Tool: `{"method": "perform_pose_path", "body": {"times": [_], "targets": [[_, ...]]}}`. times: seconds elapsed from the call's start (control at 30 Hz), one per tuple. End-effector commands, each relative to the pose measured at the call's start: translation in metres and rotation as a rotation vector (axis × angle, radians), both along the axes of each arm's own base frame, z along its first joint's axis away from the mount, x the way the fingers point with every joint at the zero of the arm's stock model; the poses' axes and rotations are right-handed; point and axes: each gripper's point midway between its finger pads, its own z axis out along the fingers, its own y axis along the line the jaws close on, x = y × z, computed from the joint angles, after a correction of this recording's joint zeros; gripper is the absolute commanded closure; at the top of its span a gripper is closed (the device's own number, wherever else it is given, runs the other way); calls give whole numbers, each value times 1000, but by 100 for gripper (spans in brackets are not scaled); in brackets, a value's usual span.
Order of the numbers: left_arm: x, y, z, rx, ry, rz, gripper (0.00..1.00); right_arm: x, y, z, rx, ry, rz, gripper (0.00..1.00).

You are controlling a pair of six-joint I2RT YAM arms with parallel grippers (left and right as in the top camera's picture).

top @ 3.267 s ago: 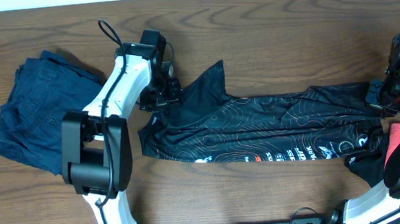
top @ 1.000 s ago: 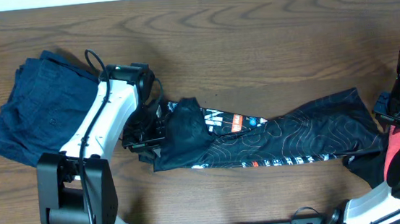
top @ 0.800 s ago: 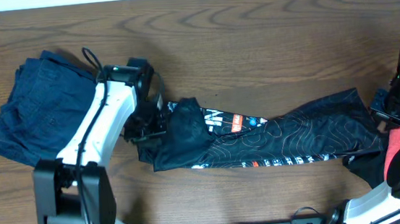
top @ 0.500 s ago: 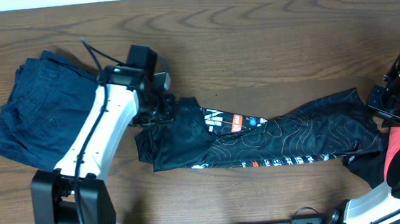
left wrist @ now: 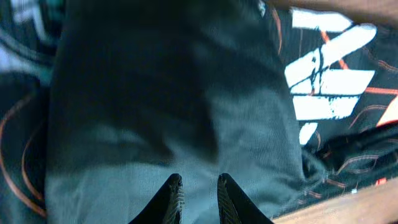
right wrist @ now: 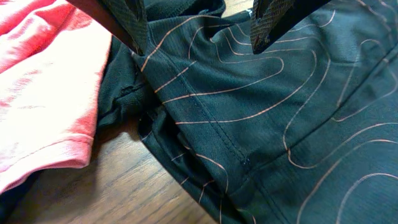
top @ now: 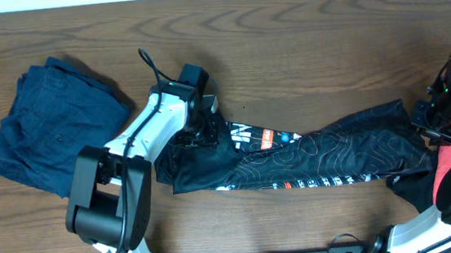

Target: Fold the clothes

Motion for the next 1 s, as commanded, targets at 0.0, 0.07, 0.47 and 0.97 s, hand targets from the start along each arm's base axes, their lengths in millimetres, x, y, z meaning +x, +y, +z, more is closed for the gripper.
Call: {"method": "perform_pose_path", "body": {"times": [0.0, 0.07, 0.47, 0.97], "targets": [[7, -7, 11, -39, -42, -15, 76, -2, 2, 1, 0, -14, 12, 48], [15, -12, 20, -65, -88, -16, 73, -1, 2, 1, -1, -16, 12, 48], [50, -40, 11, -133, -188, 74, 48, -1, 2, 1, -1, -17, 12, 47], [42, -34, -15, -27, -153, 59, 52, 1, 4, 1, 15, -29, 10, 47]]}}
